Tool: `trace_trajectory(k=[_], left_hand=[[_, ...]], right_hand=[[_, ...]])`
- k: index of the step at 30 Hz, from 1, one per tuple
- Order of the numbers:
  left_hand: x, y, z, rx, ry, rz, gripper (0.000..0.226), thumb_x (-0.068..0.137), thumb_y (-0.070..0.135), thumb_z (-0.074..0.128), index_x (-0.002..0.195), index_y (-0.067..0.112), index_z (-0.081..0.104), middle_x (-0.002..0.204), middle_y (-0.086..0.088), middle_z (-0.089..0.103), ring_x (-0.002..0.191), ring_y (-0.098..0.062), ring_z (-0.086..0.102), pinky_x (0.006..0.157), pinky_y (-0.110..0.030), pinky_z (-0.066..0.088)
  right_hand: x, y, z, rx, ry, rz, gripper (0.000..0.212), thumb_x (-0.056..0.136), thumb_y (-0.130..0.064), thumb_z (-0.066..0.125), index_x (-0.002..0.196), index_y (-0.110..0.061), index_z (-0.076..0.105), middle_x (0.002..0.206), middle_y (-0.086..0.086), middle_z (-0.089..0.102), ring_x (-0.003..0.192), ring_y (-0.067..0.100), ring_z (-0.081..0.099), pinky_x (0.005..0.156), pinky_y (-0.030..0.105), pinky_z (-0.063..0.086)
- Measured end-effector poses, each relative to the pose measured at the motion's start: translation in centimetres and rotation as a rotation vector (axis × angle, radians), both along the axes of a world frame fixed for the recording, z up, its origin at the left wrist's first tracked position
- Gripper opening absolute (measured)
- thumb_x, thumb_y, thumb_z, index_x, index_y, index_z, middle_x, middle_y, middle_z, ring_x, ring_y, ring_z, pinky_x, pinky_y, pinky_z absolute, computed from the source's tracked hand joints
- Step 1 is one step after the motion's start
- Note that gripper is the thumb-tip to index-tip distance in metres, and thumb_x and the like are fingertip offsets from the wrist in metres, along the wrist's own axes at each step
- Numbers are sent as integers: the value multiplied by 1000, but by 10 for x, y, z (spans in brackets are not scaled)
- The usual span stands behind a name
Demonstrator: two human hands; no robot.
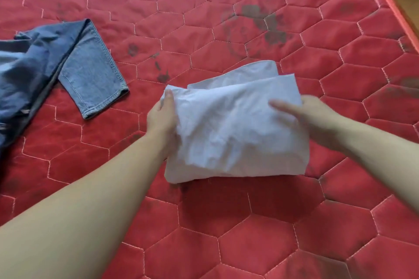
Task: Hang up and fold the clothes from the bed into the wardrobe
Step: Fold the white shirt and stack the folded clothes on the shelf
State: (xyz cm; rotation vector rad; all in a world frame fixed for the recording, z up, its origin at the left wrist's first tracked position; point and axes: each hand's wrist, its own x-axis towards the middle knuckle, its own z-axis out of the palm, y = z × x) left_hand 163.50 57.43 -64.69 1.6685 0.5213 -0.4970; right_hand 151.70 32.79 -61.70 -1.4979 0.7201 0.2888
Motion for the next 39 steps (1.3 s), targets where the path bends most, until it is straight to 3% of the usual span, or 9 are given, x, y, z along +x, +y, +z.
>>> trace_trajectory(k=[4, 9, 12, 15, 20, 25, 29, 33, 39], left_hand=[[-3, 9, -15, -147, 176, -335, 26, 94, 27, 61, 119, 22, 63, 118, -6, 70, 98, -22, 70, 83, -38, 56], [7, -9, -22, -163, -7, -123, 17, 97, 17, 57, 109, 25, 66, 111, -4, 71, 97, -20, 68, 87, -38, 55], [18, -18, -34, 37, -124, -145, 11, 96, 24, 57, 93, 30, 65, 98, 7, 68, 91, -13, 64, 83, -28, 52], [25, -21, -45, 243, -162, -152, 18, 95, 33, 56, 78, 26, 57, 81, 9, 57, 75, -10, 53, 70, -25, 45], [34, -21, -41, 451, -247, -112, 23, 92, 39, 59, 94, 15, 57, 80, 10, 52, 81, -15, 52, 72, -25, 33], [20, -32, -11, 762, -727, -517, 50, 84, 37, 61, 132, 32, 50, 136, 3, 45, 128, -20, 38, 100, -33, 26], [-2, -58, -18, 952, -640, -1025, 61, 91, 67, 34, 147, 44, 26, 162, 4, 11, 150, -26, -4, 116, -54, -3], [-4, -55, -50, 983, -573, -1044, 79, 82, 79, 13, 152, 45, 2, 163, 4, -15, 148, -29, -19, 114, -61, -11], [5, -47, -71, 973, -585, -942, 99, 67, 89, 15, 153, 42, -1, 163, -2, -16, 149, -25, -18, 118, -55, -7]], right_hand=[[-4, -8, -23, -41, 62, 82, 19, 92, -13, 64, 109, -4, 69, 107, 14, 73, 97, 25, 70, 83, 37, 57], [31, -10, -28, -371, -116, 55, 21, 95, -21, 60, 78, -10, 65, 74, 0, 64, 63, 2, 55, 59, 20, 48], [52, -15, -36, -617, -140, 93, 35, 93, -25, 60, 62, -16, 47, 60, -7, 41, 51, 1, 36, 48, 21, 31], [62, -21, -53, -713, -14, 90, 40, 91, -32, 62, 58, -16, 45, 58, -5, 46, 61, 15, 44, 52, 29, 32], [76, -19, -54, -832, -143, -12, 41, 90, -37, 61, 59, -18, 42, 59, -4, 48, 58, 17, 44, 53, 27, 31], [86, -24, -65, -888, 35, 55, 33, 88, -46, 61, 82, -14, 53, 88, 6, 60, 89, 32, 58, 70, 33, 35], [86, -18, -53, -1014, 30, 37, 62, 85, -45, 62, 137, -20, 39, 132, 10, 49, 117, 34, 51, 93, 44, 42], [71, 12, -58, -1357, -341, 434, 65, 88, -49, 42, 147, -22, 37, 156, 11, 31, 142, 33, 30, 113, 52, 19], [67, 7, -91, -1203, -3, 580, 87, 77, -76, 10, 154, -37, 10, 164, 6, 0, 150, 24, 1, 119, 48, 3]])
